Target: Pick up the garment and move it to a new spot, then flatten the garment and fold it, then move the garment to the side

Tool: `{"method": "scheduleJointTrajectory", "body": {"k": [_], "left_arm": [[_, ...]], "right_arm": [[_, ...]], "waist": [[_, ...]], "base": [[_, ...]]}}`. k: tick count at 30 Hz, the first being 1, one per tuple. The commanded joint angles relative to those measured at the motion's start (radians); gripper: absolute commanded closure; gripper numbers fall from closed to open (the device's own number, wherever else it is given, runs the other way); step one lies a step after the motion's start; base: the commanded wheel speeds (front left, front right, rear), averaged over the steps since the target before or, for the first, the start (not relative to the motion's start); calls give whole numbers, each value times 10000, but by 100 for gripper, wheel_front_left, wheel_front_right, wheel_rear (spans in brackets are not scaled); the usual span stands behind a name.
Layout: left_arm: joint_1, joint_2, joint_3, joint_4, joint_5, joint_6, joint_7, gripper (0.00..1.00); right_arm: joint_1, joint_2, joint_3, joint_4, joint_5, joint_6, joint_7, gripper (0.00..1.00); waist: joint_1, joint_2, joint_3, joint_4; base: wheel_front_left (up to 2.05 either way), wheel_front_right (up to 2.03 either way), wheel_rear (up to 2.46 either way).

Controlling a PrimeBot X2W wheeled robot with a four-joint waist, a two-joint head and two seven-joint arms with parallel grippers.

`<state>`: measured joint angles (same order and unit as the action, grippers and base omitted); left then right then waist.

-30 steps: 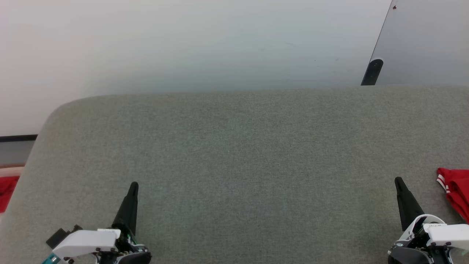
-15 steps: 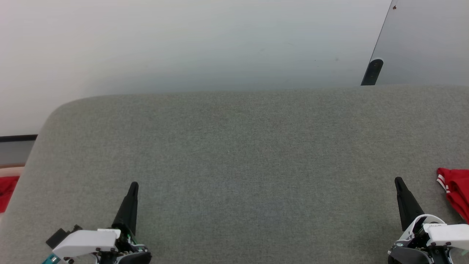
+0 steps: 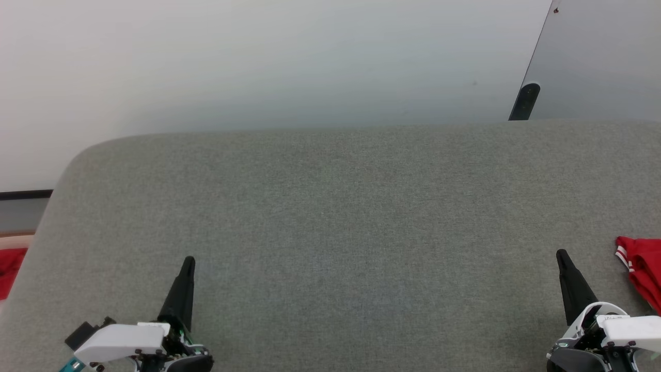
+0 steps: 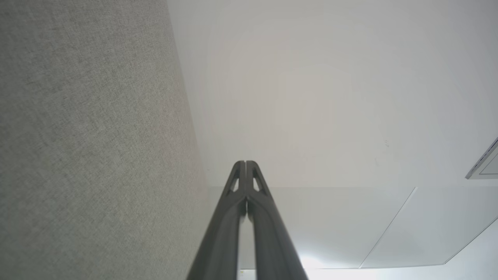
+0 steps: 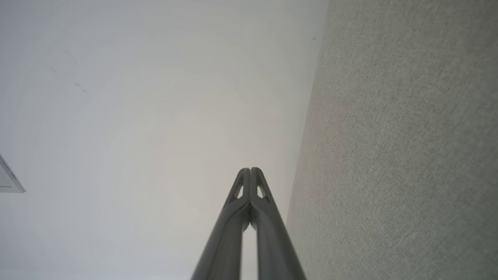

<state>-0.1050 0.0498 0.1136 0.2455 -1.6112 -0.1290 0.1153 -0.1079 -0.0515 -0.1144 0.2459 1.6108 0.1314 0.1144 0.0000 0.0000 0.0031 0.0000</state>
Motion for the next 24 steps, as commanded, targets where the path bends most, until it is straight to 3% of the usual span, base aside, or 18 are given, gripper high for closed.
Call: {"method": "scheduleJointTrajectory", "body": {"k": [1, 24], "left_arm": [[-99, -5, 22, 8, -34, -45, 12, 100], [-99, -5, 21, 7, -34, -45, 11, 100]], "right_arm": [[-38, 35, 0, 3, 41, -14, -3, 100], [-38, 36, 1, 3, 40, -14, -4, 100]], "waist": [[0, 0, 0, 0], [0, 0, 0, 0]], "base": [[0, 0, 0], [0, 0, 0]]}}
